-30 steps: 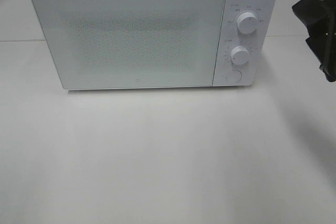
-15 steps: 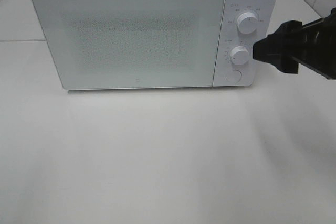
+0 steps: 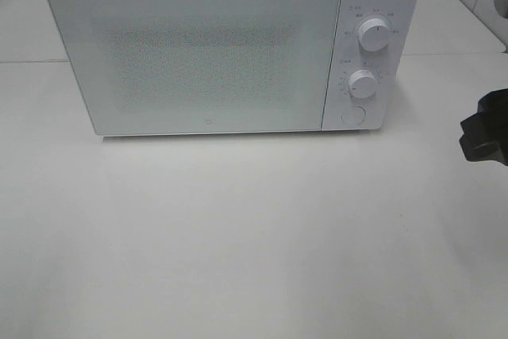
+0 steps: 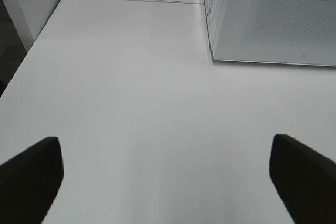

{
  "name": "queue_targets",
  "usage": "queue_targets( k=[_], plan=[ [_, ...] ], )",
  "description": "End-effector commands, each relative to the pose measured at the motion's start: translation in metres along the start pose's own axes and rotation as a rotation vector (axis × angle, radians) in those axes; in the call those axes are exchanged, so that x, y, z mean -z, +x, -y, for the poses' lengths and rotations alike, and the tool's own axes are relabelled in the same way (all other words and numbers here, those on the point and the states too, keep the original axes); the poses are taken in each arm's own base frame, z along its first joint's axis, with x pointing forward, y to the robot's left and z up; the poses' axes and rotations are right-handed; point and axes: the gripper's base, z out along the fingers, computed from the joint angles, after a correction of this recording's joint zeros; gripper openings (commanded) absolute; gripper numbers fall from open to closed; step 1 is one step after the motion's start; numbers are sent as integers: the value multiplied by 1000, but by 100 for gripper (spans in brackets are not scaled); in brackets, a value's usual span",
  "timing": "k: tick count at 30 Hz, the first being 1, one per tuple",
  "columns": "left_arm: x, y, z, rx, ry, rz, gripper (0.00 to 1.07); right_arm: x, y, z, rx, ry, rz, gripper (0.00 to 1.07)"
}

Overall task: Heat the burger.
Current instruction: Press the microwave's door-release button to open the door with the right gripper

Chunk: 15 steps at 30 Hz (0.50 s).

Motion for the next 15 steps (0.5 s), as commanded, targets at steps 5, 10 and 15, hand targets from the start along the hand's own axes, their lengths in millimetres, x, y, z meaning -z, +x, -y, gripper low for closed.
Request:
queue_targets(
  k=[5, 10, 15],
  plan=[
    [2, 1, 0, 6, 6, 22, 100, -2, 5, 43, -215, 67, -88, 69],
    [2, 1, 0, 6, 6, 22, 100, 6, 12, 53, -289, 53, -101, 69],
    [2, 1, 0, 6, 6, 22, 100, 29, 32, 58, -320, 69, -92, 69]
  ],
)
